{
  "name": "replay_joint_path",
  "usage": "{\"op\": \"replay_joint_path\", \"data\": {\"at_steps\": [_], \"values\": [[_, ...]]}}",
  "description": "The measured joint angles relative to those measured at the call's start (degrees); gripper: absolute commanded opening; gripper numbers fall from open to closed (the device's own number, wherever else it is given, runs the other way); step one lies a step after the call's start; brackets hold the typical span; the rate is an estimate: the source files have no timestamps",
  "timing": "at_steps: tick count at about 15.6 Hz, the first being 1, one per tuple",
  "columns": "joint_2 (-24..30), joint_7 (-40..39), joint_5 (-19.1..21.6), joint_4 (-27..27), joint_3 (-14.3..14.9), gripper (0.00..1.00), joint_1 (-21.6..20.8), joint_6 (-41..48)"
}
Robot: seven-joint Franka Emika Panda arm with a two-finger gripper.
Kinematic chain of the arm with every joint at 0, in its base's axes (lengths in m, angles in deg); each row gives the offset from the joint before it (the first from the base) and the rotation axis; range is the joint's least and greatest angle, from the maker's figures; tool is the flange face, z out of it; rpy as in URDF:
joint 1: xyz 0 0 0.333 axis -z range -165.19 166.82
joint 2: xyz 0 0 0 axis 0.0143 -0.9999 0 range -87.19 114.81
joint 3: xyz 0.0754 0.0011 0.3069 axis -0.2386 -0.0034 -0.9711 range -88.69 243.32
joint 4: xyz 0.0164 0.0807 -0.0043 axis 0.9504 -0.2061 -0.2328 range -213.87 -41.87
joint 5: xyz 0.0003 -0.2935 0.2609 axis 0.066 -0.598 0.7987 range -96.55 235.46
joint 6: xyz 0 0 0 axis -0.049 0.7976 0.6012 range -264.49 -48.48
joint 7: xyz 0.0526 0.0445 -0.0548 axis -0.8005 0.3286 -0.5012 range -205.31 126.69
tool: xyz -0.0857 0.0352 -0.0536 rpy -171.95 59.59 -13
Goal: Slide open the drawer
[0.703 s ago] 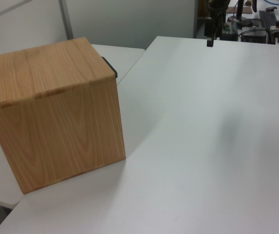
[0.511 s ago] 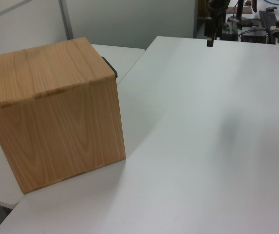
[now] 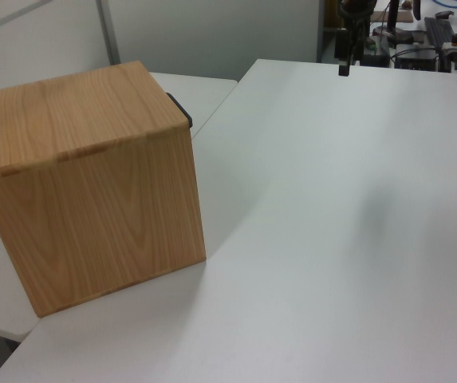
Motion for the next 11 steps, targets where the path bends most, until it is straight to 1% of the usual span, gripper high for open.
{"op": "replay_joint_path", "data": {"at_steps": [11], "values": [[-0.61, 1.27, 0.67, 0.79, 0.06, 1.0, 0.02, 0.0]]}}
